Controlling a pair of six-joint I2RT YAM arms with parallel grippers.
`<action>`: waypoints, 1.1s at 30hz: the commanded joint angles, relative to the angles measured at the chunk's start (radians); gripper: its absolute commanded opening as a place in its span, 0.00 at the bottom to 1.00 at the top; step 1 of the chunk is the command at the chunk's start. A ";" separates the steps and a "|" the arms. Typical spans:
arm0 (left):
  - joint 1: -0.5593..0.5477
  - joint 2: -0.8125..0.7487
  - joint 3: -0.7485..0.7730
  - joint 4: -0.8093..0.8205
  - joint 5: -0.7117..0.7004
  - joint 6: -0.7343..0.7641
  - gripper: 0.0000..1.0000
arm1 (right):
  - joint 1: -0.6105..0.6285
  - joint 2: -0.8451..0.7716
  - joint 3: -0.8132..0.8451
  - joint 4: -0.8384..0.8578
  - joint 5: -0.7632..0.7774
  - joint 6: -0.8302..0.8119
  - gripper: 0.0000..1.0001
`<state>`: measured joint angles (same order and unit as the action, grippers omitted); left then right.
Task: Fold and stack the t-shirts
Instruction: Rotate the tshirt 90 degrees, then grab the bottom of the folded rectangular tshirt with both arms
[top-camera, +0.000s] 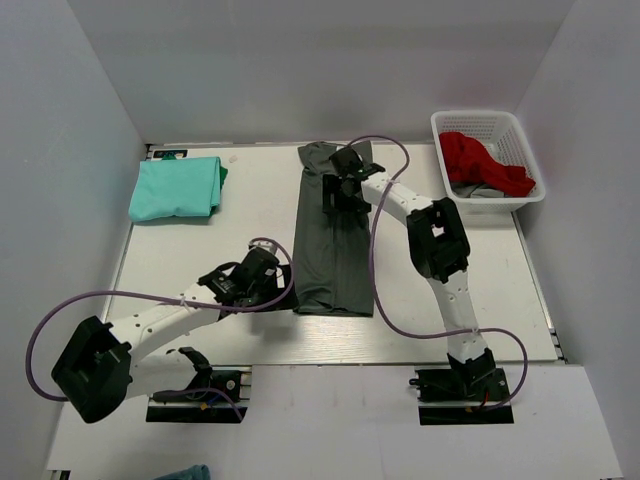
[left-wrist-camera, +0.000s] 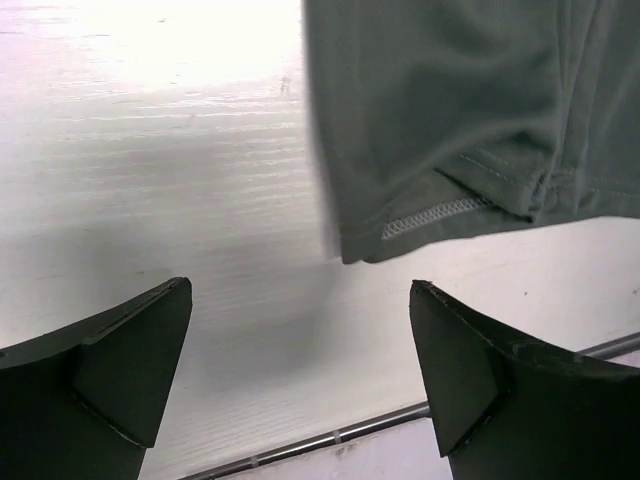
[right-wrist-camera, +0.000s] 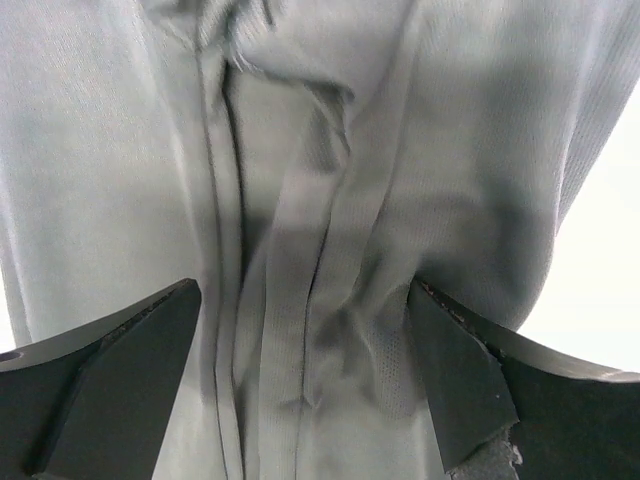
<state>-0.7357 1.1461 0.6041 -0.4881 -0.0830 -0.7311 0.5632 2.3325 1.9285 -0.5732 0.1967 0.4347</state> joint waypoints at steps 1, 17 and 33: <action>-0.022 -0.003 -0.001 0.028 0.038 0.033 1.00 | -0.002 -0.048 -0.012 0.001 -0.091 -0.051 0.90; -0.022 0.164 -0.010 0.160 0.042 0.082 0.72 | 0.006 -0.961 -1.009 0.303 -0.304 0.039 0.90; -0.022 0.230 -0.073 0.302 0.140 0.059 0.31 | 0.047 -1.125 -1.413 0.415 -0.511 0.242 0.84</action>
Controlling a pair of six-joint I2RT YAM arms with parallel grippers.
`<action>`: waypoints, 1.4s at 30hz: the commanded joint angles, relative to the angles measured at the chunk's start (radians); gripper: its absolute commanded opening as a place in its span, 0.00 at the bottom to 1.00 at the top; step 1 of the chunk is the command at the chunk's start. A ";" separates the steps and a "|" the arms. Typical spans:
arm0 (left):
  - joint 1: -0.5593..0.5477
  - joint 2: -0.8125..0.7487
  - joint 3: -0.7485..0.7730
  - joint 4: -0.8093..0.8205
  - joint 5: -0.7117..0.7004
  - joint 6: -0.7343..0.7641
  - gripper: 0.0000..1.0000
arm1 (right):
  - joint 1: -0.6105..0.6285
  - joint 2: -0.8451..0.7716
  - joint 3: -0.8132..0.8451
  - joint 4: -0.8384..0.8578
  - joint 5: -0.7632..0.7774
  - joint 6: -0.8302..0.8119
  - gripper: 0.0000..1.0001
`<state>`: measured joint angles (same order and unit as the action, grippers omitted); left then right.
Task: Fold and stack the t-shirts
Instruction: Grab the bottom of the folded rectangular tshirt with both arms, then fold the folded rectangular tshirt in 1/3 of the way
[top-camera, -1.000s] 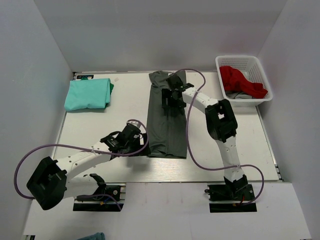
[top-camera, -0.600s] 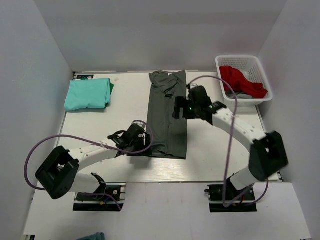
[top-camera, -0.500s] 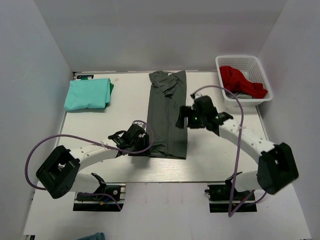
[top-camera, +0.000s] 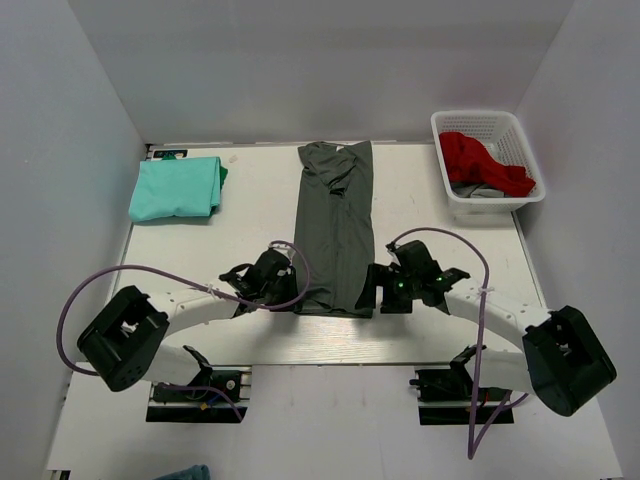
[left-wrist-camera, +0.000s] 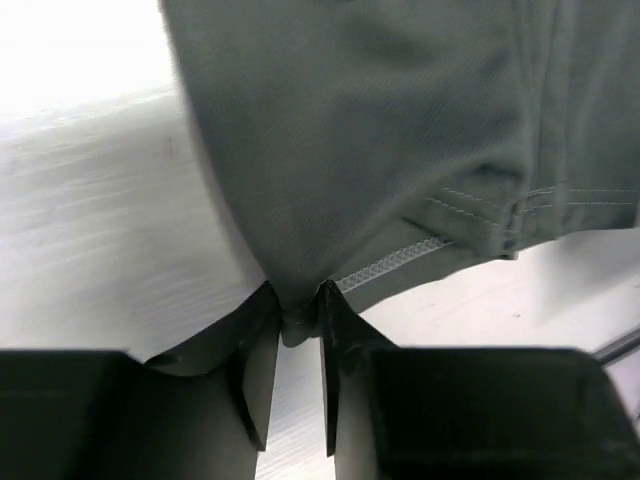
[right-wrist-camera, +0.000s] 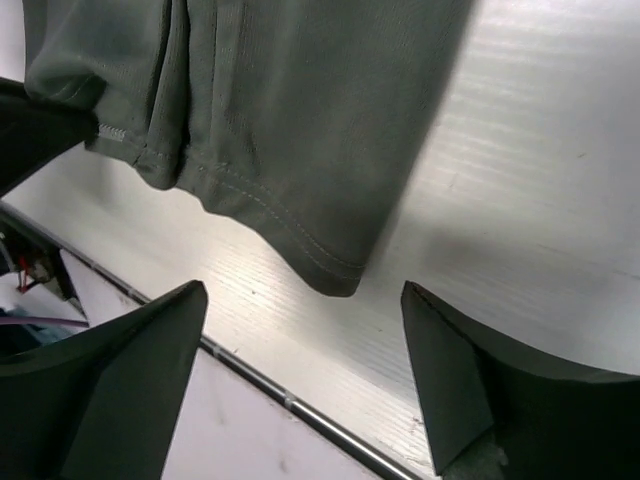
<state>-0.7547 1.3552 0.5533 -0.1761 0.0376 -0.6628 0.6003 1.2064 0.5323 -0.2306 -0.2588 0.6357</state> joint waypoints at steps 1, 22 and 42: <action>-0.003 0.033 -0.023 -0.010 0.033 -0.009 0.24 | 0.016 0.027 -0.023 0.086 -0.074 0.047 0.82; -0.012 -0.142 -0.075 -0.106 0.166 -0.077 0.00 | 0.098 0.032 -0.029 0.014 0.031 0.044 0.00; 0.000 -0.088 0.252 -0.186 -0.163 -0.121 0.00 | 0.135 0.080 0.287 -0.027 0.426 -0.024 0.00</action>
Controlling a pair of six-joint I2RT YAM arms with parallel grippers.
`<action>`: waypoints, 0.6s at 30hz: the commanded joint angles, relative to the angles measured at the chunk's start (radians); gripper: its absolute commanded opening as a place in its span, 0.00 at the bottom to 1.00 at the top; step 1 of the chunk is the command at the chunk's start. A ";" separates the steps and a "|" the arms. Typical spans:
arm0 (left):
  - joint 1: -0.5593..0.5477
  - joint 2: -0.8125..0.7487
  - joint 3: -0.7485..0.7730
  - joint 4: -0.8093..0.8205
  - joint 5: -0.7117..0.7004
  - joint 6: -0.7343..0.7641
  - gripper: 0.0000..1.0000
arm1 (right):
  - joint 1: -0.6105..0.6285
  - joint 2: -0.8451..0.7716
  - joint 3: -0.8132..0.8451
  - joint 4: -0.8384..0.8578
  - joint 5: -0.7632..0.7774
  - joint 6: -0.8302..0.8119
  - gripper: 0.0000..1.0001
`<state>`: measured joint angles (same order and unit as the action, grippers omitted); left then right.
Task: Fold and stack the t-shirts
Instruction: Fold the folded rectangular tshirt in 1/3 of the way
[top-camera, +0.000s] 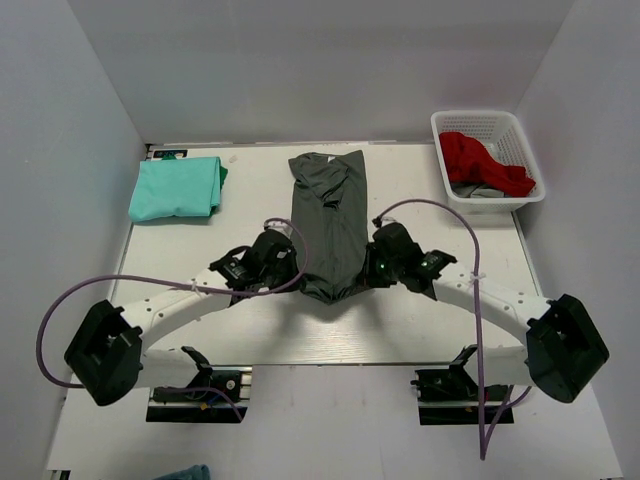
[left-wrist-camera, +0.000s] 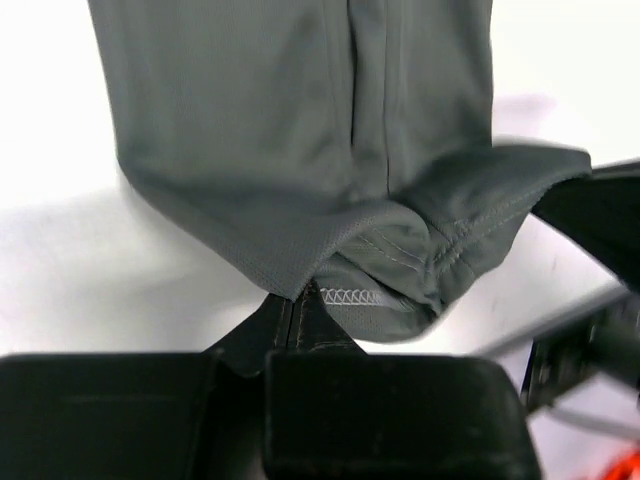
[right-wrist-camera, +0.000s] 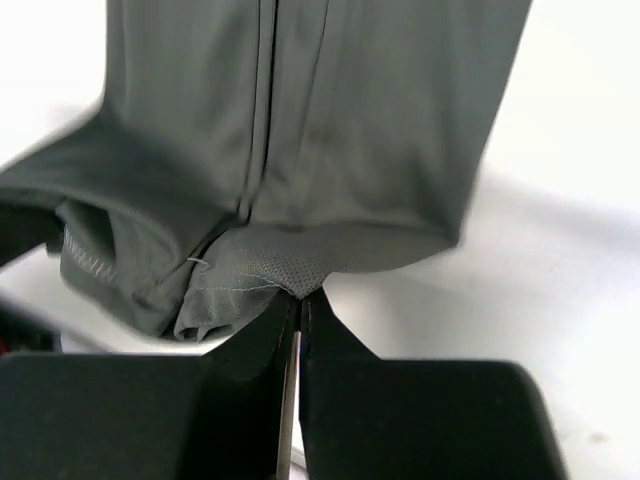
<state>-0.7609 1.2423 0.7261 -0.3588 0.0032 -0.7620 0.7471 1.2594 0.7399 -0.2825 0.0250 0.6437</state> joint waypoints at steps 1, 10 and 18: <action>0.017 0.040 0.102 -0.003 -0.147 -0.022 0.00 | -0.021 0.040 0.101 0.045 0.148 -0.041 0.00; 0.083 0.298 0.401 -0.085 -0.276 -0.013 0.00 | -0.081 0.227 0.329 0.066 0.285 -0.140 0.00; 0.167 0.445 0.556 -0.049 -0.289 0.043 0.00 | -0.158 0.400 0.519 0.089 0.222 -0.190 0.00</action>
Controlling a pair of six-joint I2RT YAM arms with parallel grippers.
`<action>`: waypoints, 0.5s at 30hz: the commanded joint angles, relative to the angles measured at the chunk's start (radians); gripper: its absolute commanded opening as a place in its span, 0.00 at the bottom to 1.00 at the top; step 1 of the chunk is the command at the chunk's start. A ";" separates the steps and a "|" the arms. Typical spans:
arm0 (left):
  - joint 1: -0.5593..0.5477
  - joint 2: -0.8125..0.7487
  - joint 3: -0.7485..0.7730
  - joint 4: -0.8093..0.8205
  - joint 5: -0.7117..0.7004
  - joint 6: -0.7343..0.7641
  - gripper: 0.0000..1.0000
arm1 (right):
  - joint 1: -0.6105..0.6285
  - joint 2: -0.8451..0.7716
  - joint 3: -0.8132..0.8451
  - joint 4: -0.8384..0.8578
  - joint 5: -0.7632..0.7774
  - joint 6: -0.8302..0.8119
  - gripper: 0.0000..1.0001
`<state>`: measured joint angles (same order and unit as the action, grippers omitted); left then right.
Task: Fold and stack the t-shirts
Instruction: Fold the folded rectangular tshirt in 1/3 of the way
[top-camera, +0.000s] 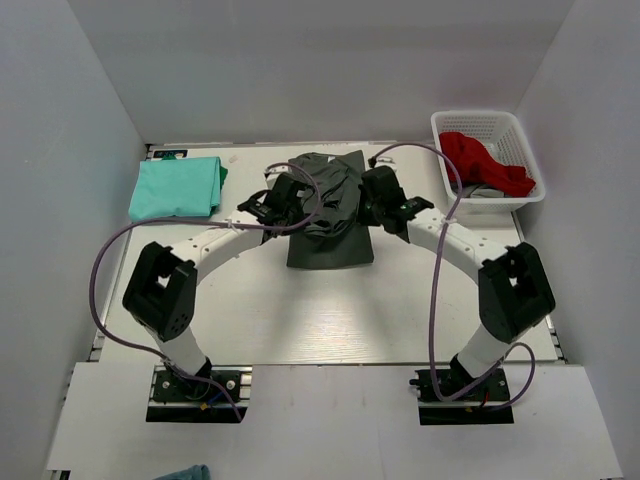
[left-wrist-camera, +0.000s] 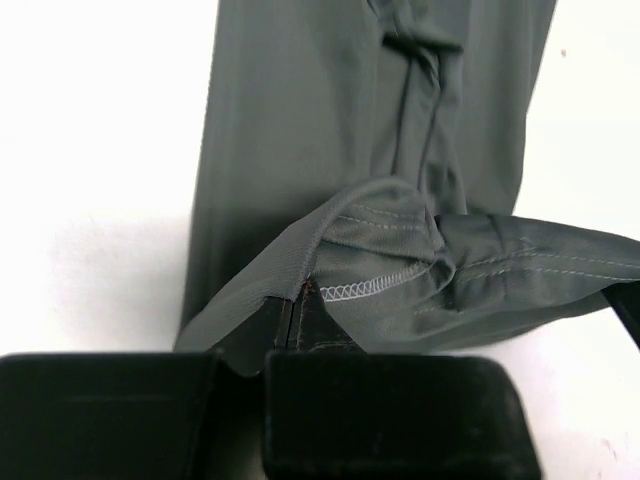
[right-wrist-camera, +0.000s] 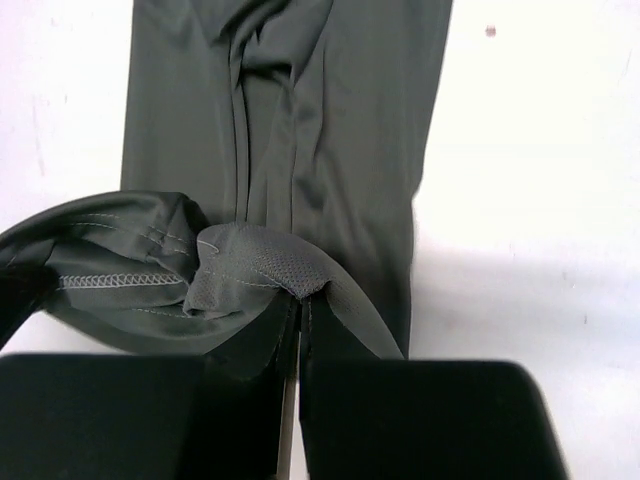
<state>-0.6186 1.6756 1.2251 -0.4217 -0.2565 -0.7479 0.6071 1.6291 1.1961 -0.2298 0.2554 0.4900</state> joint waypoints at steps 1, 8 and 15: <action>0.037 0.025 0.076 0.026 -0.008 0.050 0.00 | -0.033 0.047 0.082 0.034 -0.011 -0.033 0.00; 0.056 0.136 0.142 0.035 0.014 0.050 0.00 | -0.076 0.129 0.141 0.047 -0.090 -0.053 0.00; 0.098 0.240 0.233 0.046 0.023 0.050 0.00 | -0.124 0.245 0.207 0.060 -0.171 -0.073 0.00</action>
<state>-0.5468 1.9068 1.3861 -0.3882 -0.2405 -0.7067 0.5037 1.8366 1.3453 -0.2066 0.1352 0.4465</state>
